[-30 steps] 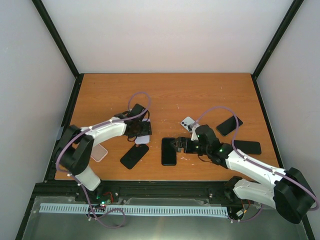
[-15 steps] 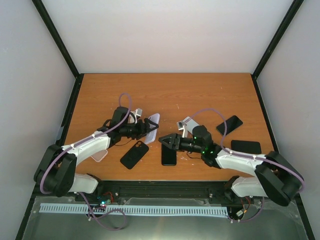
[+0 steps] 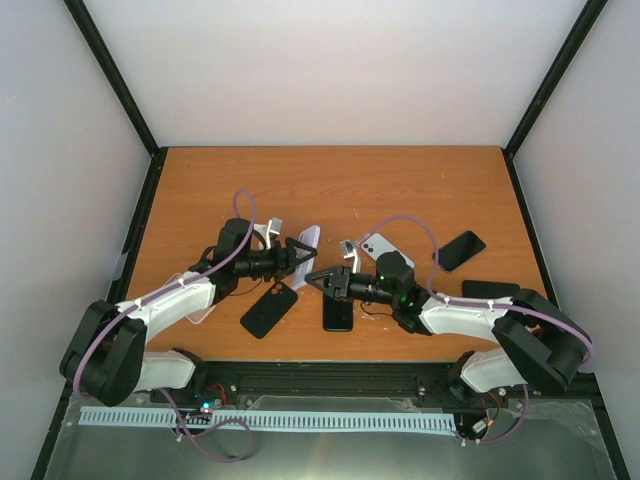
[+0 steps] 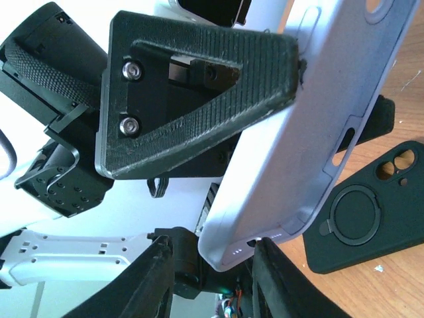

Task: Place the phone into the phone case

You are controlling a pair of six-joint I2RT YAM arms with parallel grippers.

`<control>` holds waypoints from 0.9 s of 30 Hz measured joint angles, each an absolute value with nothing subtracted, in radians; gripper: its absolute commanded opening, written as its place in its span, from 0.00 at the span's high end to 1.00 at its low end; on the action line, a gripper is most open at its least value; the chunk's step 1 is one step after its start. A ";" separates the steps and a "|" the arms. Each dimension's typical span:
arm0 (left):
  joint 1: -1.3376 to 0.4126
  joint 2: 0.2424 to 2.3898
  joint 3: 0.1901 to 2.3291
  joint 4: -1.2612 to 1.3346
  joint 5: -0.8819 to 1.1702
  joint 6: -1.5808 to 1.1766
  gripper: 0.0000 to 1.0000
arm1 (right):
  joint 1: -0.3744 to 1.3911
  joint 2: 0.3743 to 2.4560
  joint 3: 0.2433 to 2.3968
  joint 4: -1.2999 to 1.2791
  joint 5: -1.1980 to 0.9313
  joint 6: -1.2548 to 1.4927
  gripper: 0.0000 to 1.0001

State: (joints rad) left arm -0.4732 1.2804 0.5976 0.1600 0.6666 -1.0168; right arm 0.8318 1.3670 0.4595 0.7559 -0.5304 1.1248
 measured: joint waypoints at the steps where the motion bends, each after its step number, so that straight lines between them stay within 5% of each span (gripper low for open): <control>1: -0.473 1.276 0.593 0.162 0.669 -1.018 0.25 | 0.832 1.367 0.459 0.759 -0.530 1.127 0.75; 12: -0.472 1.248 0.545 0.219 0.711 -1.040 0.21 | 0.832 1.363 0.464 0.752 -0.531 1.092 0.97; 27: -0.469 1.230 0.486 0.279 0.721 -1.056 0.08 | 0.832 1.385 0.468 0.743 -0.521 1.062 0.97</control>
